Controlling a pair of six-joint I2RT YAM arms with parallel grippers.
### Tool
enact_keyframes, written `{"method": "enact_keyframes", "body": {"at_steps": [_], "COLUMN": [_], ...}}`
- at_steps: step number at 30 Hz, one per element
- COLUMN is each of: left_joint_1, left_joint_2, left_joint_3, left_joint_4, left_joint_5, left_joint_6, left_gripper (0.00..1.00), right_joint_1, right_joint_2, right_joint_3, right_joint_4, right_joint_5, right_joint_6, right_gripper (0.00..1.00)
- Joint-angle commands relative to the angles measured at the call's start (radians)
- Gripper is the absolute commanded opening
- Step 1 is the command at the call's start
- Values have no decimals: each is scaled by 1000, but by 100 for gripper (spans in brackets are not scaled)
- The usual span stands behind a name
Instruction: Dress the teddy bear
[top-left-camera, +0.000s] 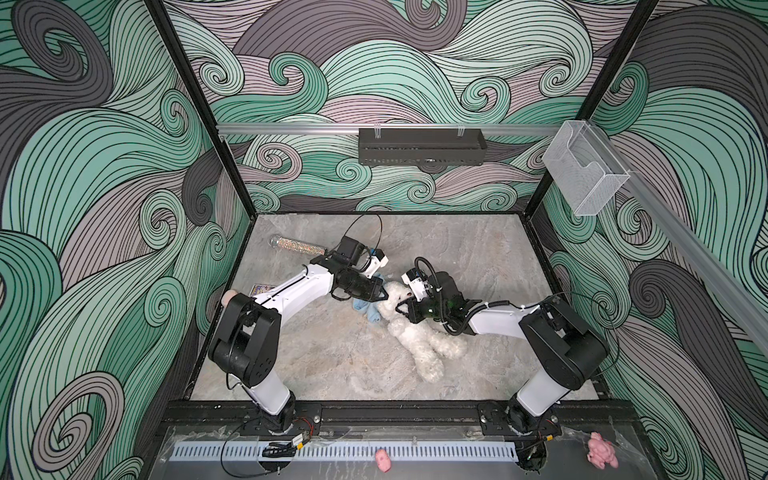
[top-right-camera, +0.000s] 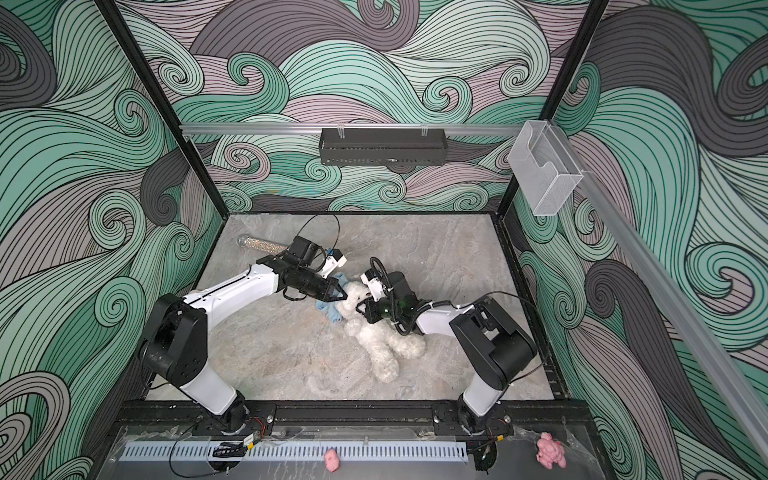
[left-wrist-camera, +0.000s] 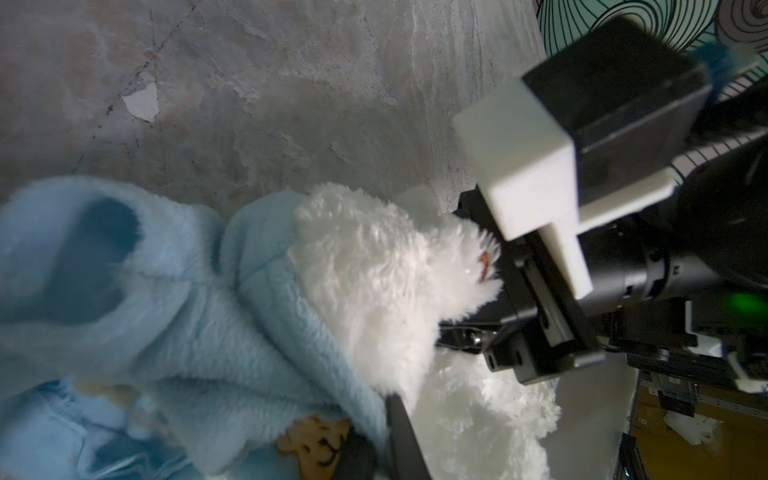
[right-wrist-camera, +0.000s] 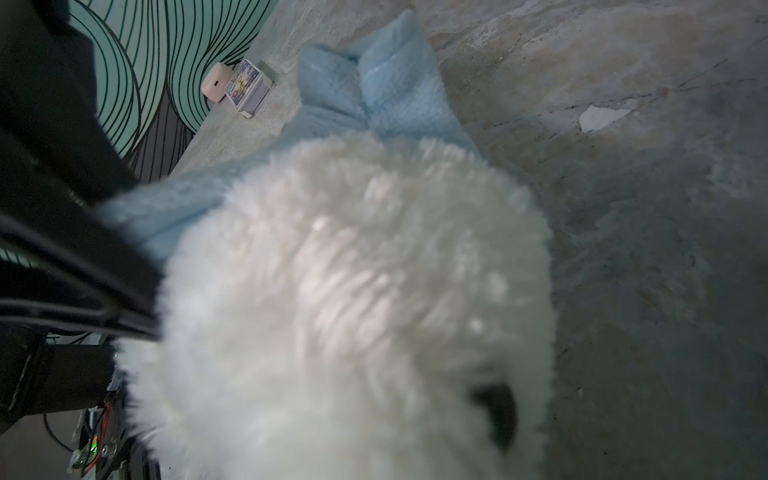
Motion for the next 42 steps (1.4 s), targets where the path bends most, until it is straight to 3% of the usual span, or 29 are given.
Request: {"method": "enact_keyframes", "body": {"at_steps": [1,6,13,19,25,32,42], "left_joint_1": [-22,-42,-56,-72,-67,-67,-66], "left_joint_2": [-11,9,39,16,-36,-22,-34], "left_joint_3": [44,46,42,9,-3,8,10], "left_joint_4": [78,113,201,248,81,1,-50], "left_joint_5": [124,113,84,141,-124,-208,-230], "left_joint_6": [-101,-158,-266,-325,-249,-223,-220], "left_gripper": [11,17,18,15,3,0,0], "right_joint_1": [15,26,27,27,15,-11,-9], "right_joint_2": [41,54,65,41,-15,-85,-128], "right_joint_3": [17,3,-58,-84,-112,-173,-173], "right_joint_4": [1,78,264,281,281,374,328], "right_joint_5": [80,59,20,115,132,114,223], "right_joint_6": [-16,-12,33,62,63,102,145], "right_gripper": [1,2,9,13,10,9,6]}}
